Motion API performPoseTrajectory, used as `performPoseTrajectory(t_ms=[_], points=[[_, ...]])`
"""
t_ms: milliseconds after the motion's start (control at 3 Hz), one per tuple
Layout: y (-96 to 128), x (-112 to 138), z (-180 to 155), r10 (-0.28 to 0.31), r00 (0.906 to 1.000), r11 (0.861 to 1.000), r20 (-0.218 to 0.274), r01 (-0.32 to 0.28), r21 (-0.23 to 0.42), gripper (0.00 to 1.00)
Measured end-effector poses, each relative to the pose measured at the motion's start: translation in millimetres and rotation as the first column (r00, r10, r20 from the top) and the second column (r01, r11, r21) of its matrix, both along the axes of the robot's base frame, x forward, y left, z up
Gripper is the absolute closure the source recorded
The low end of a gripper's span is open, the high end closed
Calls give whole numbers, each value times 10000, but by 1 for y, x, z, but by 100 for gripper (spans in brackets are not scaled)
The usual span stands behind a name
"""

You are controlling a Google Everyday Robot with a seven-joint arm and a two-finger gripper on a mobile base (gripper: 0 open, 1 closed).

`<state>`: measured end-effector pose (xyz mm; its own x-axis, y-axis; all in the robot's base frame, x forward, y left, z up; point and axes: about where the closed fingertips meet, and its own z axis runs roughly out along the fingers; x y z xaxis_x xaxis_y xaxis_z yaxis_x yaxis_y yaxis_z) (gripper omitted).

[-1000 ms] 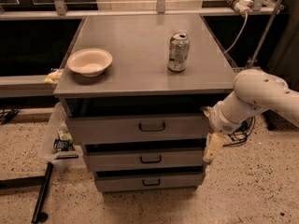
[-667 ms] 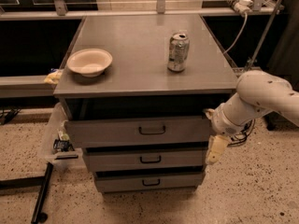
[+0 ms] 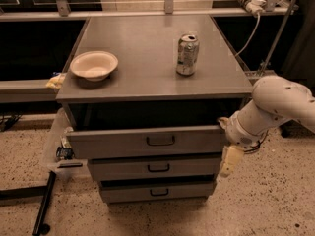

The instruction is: Open top drawer

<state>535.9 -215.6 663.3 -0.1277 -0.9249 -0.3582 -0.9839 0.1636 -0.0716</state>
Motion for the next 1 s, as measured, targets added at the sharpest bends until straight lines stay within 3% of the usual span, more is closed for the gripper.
performPoseTrajectory(t_ms=[333,667,1000], points=[[-2,-20,2,-196,9992,9998,-347,198,38,0],[1,-56,7,-259,9950,9997,-970,262,14,0],[7,-88,10,-163,9842,9999,-1765,164,-11,0]])
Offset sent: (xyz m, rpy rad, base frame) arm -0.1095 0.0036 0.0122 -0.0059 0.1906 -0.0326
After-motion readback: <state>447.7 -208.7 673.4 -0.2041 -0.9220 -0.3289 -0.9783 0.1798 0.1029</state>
